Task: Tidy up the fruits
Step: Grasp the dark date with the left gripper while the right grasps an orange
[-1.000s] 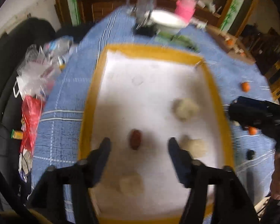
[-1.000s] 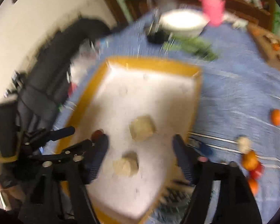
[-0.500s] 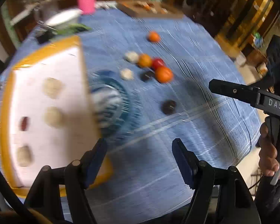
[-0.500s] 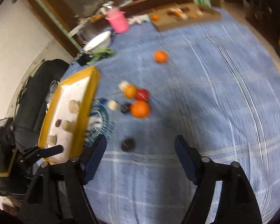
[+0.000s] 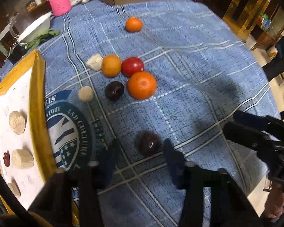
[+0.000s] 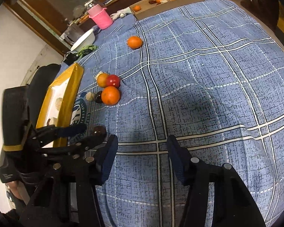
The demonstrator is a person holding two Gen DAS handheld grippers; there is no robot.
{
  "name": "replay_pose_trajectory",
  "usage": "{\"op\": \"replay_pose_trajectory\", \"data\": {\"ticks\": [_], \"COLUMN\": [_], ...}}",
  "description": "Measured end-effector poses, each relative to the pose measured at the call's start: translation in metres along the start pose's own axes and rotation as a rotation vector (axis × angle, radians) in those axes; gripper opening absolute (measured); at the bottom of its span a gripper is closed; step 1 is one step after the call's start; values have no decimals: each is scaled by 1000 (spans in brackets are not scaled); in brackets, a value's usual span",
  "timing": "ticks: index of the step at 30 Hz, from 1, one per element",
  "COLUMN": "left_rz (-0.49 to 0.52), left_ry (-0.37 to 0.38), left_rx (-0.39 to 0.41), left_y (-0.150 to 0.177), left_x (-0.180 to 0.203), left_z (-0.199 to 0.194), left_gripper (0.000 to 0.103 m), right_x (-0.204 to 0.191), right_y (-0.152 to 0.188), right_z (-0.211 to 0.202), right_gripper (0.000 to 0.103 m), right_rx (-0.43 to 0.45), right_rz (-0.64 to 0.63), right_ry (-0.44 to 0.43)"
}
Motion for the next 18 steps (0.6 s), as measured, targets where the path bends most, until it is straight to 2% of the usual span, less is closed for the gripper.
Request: {"op": "replay_pose_trajectory", "data": {"ticks": [2, 3, 4, 7, 12, 18], "left_rz": [-8, -4, 5, 28, -95, -211], "left_ry": [19, 19, 28, -25, 56, 78], "left_rx": [-9, 4, 9, 52, 81, 130], "left_y": [2, 2, 3, 6, 20, 37], "left_x": [0, 1, 3, -3, -38, -83], "left_z": [4, 2, -1, -16, -50, -84], "left_gripper": [34, 24, 23, 23, 22, 22], "right_x": [0, -1, -2, -7, -27, -57], "right_y": [-1, -2, -3, -6, -17, -35], "right_z": [2, 3, 4, 13, 40, 70], "right_gripper": [51, 50, 49, 46, 44, 44], "right_rx": [-3, -3, -3, -13, -44, -49], "right_rz": [-1, -2, -3, -10, -40, -102], "right_ry": [0, 1, 1, -1, -8, 18]}}
Point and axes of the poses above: each gripper's, at about its wrist camera, not at the fingertips, and z roughly the way its jaws point, x to its right, y to its underside, the point moved 7 cm from there along z, roughly the way its jaws point, and after that the axes turned 11 degrees about x, right-handed, at the moved point
